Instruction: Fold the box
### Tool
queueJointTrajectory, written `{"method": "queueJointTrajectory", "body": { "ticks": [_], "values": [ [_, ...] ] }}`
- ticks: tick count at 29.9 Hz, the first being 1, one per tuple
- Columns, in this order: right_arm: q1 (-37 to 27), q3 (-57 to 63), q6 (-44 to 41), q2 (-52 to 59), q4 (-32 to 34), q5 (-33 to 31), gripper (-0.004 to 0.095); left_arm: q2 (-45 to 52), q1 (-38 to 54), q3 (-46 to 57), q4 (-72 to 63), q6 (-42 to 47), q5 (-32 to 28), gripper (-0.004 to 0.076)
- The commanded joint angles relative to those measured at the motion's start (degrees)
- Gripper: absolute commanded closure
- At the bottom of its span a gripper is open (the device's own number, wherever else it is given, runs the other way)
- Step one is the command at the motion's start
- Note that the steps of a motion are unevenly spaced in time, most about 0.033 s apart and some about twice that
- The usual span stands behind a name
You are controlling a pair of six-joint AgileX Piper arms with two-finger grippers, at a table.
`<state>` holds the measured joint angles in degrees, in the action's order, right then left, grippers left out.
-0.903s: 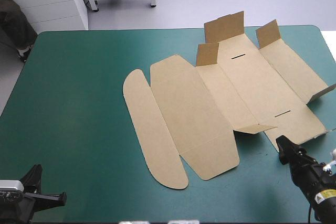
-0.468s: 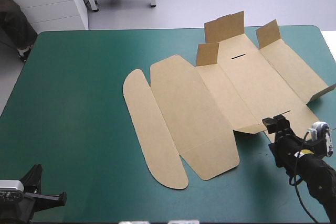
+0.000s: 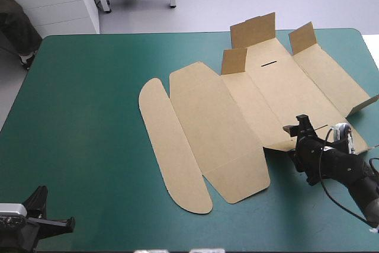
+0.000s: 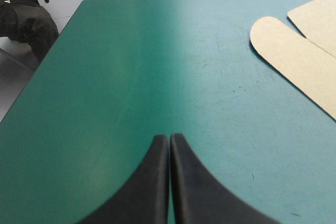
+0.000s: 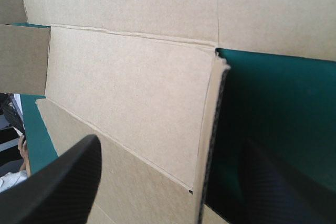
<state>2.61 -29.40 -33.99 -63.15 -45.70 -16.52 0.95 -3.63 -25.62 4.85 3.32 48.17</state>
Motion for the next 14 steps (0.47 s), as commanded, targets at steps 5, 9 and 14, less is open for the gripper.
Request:
{"method": "queueJointTrajectory", "body": {
  "ticks": [5, 9, 14],
  "values": [
    [-0.5, -2.2, -0.2, -0.4, -2.6, 0.7, 0.0922, 0.7, -0.3, -1.2, 0.1, 0.4, -4.2, 0.0734],
    [-0.5, -2.2, -0.7, -0.4, -2.6, -0.2, 0.0908, 0.7, -0.3, -1.2, 0.1, 0.4, -4.2, 0.0734],
    [-0.5, -2.9, 11.5, -0.6, -2.1, 0.4, 0.0908, 0.7, -0.3, -1.2, 0.1, 0.4, -4.2, 0.0734]
  ]
}}
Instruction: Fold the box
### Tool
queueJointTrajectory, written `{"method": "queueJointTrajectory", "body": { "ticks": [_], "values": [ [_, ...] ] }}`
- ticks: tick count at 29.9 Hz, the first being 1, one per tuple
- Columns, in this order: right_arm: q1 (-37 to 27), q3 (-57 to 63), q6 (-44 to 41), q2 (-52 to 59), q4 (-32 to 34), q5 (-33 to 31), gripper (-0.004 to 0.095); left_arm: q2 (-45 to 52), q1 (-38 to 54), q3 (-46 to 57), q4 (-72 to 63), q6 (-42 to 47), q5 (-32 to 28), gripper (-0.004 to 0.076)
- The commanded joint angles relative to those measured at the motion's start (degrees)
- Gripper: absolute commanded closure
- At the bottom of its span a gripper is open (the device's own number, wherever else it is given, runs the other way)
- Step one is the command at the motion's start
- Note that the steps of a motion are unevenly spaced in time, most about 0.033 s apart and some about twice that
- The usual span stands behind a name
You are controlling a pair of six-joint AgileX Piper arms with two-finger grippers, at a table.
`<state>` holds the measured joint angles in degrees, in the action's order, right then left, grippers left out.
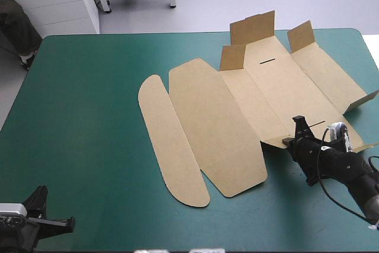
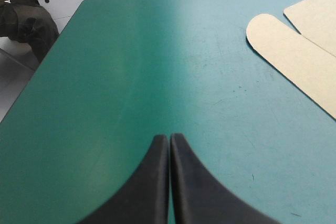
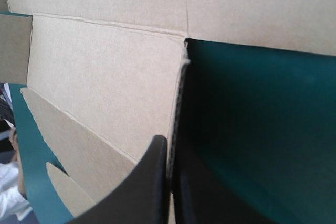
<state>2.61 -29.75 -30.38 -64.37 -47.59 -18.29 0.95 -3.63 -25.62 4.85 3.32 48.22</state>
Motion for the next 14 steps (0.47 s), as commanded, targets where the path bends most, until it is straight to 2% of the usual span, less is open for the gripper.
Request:
{"method": "queueJointTrajectory", "body": {
  "ticks": [1, 4, 6, 8, 14],
  "values": [
    [-0.5, -3.1, 10.9, 0.5, -0.3, 1.9, 0.0908, 0.7, -0.3, -1.2, 0.1, 0.4, -4.2, 0.0734],
    [-0.5, -5.4, 23.3, -1.6, -0.2, -1.4, 0.0908, 0.7, -0.3, -1.2, 0.1, 0.4, -4.2, 0.0734],
    [-0.5, -7.9, 33.7, -4.2, 0.8, -6.9, 0.0908, 0.7, -0.3, -1.2, 0.1, 0.4, -4.2, 0.0734],
    [-0.5, -10.5, 40.2, -7.2, 2.3, -11.2, 0.0908, 0.7, -0.3, -1.2, 0.1, 0.4, -4.2, 0.0734],
    [-0.5, -24.1, 51.6, -17.6, 7.6, -24.3, 0.0908, 0.7, -0.3, -1.2, 0.2, 1.2, -4.2, 0.0734]
  ]
}}
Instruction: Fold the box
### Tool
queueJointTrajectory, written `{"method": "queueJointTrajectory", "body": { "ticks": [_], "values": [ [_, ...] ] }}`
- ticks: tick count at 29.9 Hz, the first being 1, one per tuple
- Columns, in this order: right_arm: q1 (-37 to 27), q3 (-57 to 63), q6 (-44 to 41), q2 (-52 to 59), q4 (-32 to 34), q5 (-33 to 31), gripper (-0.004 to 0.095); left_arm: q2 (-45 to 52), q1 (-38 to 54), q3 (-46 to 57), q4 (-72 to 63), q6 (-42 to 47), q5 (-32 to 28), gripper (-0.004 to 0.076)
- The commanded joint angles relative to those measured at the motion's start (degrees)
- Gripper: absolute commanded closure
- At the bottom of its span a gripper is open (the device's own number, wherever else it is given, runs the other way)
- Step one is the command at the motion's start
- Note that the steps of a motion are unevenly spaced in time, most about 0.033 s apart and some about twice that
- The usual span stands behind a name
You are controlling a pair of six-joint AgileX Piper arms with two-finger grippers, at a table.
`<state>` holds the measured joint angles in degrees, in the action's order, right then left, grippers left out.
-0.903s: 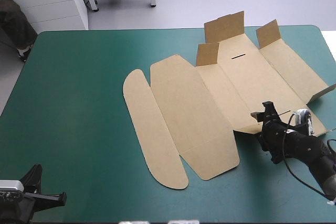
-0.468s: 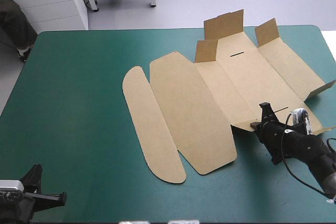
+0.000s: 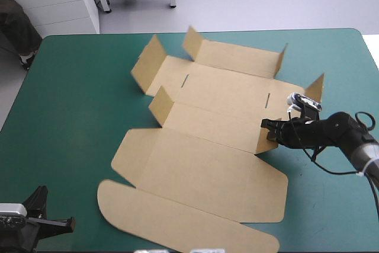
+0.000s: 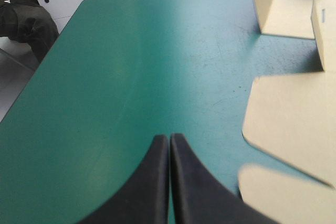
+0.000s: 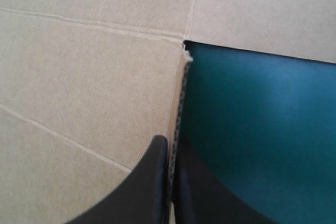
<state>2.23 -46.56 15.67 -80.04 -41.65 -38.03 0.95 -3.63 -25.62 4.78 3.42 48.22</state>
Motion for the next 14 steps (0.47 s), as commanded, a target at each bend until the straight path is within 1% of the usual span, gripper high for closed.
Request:
{"method": "queueJointTrajectory", "body": {
  "ticks": [1, 2, 6, 8, 11, 14],
  "values": [
    [-0.2, -9.6, 6.3, -3.7, 2.5, -6.3, 0.0908, 0.7, -0.3, -1.2, 0.3, 1.1, -4.2, 0.0734],
    [-0.2, -11.9, 7.5, -5.1, 3.6, -8.7, 0.0908, 0.7, -0.3, -1.2, 0.3, 1.0, -4.2, 0.0734],
    [0.0, -25.3, 10.0, -11.9, 10.0, -21.9, 0.0908, 0.7, -0.3, -1.2, 0.3, 0.8, -4.2, 0.0734],
    [0.6, -32.2, 10.7, -15.3, 13.7, -26.7, 0.0908, 0.7, -0.3, -1.2, 0.3, 0.5, -4.2, 0.0734],
    [2.7, -41.2, 13.3, -19.4, 19.2, -31.4, 0.0908, 0.7, -0.3, -1.2, 0.3, 0.5, -4.2, 0.0734],
    [5.7, -49.3, 15.0, -23.4, 23.1, -33.3, 0.0908, 0.7, -0.3, -1.2, 0.3, 0.6, -4.2, 0.0734]
  ]
}}
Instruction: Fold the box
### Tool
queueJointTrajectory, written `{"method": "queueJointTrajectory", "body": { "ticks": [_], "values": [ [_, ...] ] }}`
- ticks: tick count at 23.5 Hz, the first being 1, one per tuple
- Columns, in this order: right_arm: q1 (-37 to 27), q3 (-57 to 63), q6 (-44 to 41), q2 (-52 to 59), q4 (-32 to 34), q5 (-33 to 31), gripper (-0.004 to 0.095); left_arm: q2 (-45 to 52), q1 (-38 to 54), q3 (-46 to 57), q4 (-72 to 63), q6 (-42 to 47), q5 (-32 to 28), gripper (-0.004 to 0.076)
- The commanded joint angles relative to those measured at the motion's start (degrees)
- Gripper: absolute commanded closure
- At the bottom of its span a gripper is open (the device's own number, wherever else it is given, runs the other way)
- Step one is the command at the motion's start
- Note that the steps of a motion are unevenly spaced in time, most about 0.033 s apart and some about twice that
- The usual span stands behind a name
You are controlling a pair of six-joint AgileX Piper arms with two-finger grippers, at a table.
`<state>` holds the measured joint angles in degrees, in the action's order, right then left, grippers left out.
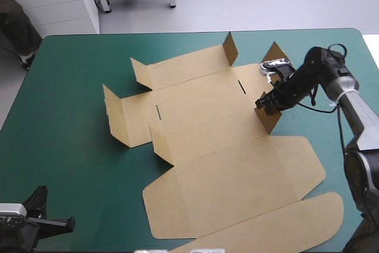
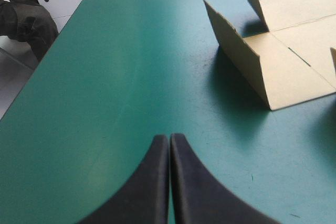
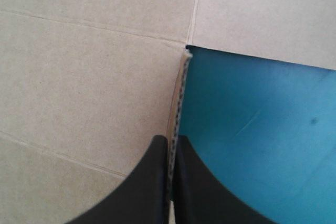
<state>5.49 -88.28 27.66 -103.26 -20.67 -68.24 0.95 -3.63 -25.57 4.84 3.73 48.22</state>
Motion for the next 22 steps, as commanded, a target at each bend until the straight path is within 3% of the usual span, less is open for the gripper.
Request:
{"method": "queueJointTrajectory", "body": {
  "ticks": [1, 9, 14, 17, 20, 22],
  "values": [
    [3.3, -9.7, 3.7, -1.3, 3.3, -3.3, 0.0908, 0.7, -0.3, -1.2, 0.2, 0.3, -4.2, 0.0734],
    [13.9, -24.5, 10.0, -10.0, 12.0, -3.4, 0.0908, 0.7, -0.3, -1.2, 0.2, 0.3, -4.2, 0.0734],
    [20.2, -29.0, 21.7, -14.2, 12.1, -2.7, 0.0909, 0.7, -0.3, -1.2, 0.2, 0.3, -4.2, 0.0734],
    [23.9, -29.0, 34.9, -15.0, 12.1, 1.8, 0.0910, 0.7, -0.3, -1.2, 0.2, 0.3, -4.2, 0.0734],
    [25.8, -29.0, 40.8, -15.7, 11.4, 8.3, 0.0928, 0.7, -0.3, -1.2, 0.2, 0.3, -4.2, 0.0734],
    [26.2, -29.0, 43.6, -16.4, 11.4, 9.5, 0.0928, 0.7, -0.3, -1.2, 0.2, 0.3, -4.2, 0.0734]
  ]
}}
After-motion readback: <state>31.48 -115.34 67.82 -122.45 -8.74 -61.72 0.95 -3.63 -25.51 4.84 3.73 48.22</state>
